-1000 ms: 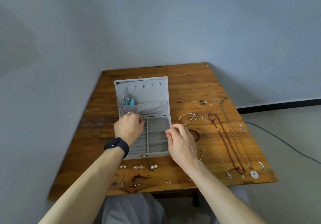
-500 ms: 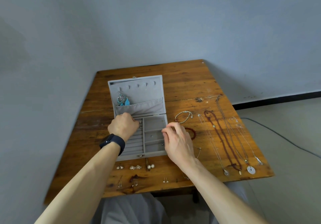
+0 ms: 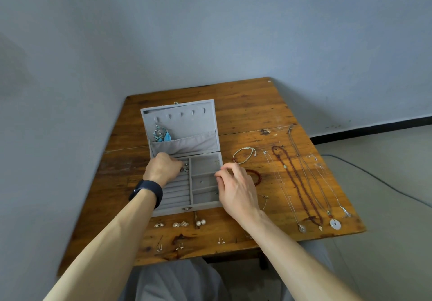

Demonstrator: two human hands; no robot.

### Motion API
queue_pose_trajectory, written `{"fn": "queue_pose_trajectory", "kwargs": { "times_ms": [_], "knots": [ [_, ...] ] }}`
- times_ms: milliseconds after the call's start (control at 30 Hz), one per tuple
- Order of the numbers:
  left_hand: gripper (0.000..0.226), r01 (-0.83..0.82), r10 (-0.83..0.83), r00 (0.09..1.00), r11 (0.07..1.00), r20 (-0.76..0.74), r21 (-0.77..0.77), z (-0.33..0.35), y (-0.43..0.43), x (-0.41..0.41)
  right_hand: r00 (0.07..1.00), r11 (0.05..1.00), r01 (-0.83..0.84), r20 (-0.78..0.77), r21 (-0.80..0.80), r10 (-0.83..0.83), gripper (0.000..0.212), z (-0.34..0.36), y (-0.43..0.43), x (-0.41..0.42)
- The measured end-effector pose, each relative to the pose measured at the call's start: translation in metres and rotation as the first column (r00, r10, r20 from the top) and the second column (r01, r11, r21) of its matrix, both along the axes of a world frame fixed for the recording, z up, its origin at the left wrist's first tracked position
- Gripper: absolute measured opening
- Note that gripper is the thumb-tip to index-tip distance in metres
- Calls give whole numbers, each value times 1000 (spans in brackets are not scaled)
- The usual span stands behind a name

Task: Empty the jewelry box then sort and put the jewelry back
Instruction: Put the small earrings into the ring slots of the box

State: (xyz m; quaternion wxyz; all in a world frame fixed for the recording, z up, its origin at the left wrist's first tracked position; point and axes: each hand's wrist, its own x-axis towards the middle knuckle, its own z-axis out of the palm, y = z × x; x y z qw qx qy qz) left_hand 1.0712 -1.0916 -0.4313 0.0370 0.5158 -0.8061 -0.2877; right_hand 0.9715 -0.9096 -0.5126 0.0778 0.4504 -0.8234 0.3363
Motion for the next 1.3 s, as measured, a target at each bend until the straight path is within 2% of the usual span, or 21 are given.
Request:
{"fn": "queue_pose_trajectory", "kwargs": {
  "times_ms": [167, 333, 467, 733, 1067, 1300],
  "knots": [
    [17, -13, 13, 999, 1000, -41, -11, -3, 4, -3, 1000, 1000, 2, -5, 11, -2, 14, 1, 1, 0],
    [22, -4, 6, 1000, 996, 24, -91, -3, 6, -6, 1000, 1000, 5, -6, 11, -4, 15, 2, 1, 1],
    [19, -33, 34, 999, 998, 4, -52, -5, 6, -6, 1000, 1000, -2, -8, 20, 2, 16, 1, 1, 0],
    [20, -16, 15, 1000, 992, -8, -128, -8, 9, 1, 1000, 999, -6, -9, 35, 6, 24, 2, 2, -1],
    [19, -30, 27, 999, 998, -47, -59, -3, 10, 4, 1000, 999, -17, -8, 48, 18, 24, 5, 3, -2],
    [18, 36, -57, 993, 979, -99, -201, 22, 30, 30, 998, 991, -40, -33, 130, 44, 30, 19, 8, 2]
  ]
}}
